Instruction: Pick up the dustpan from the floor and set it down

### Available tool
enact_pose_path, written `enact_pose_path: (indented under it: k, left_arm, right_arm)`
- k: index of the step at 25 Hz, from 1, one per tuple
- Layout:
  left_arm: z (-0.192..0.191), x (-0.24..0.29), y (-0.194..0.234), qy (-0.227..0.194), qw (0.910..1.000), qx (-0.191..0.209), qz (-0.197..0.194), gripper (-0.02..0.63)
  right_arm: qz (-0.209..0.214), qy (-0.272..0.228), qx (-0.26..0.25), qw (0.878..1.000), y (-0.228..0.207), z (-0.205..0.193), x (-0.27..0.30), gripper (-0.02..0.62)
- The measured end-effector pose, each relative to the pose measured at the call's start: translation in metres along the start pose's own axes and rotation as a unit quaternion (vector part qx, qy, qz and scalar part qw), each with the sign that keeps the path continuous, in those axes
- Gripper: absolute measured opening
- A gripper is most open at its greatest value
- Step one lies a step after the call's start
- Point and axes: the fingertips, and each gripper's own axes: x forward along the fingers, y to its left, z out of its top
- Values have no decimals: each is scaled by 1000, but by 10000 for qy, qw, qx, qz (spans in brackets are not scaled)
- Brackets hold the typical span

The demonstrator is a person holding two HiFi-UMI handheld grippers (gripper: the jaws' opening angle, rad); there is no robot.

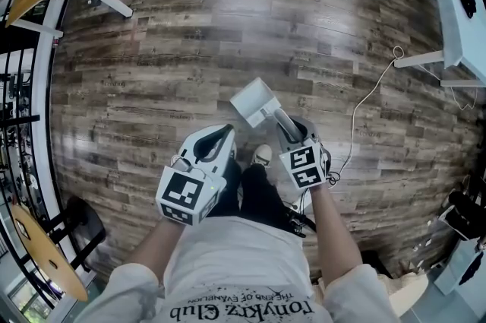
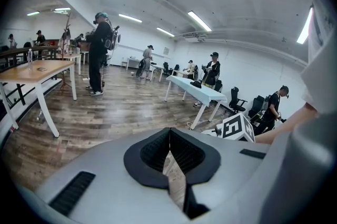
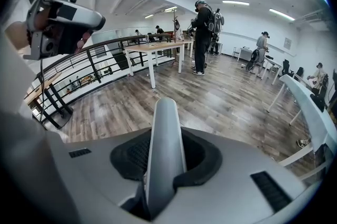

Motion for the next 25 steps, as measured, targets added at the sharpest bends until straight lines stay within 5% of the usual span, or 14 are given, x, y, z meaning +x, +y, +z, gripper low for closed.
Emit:
enact_pose_path:
  k: [25]
  left_arm:
    - [-7, 0, -17, 118, 9999, 63, -51, 23]
  right_arm:
    - [-66, 317, -56, 9995, 0, -23, -5, 153]
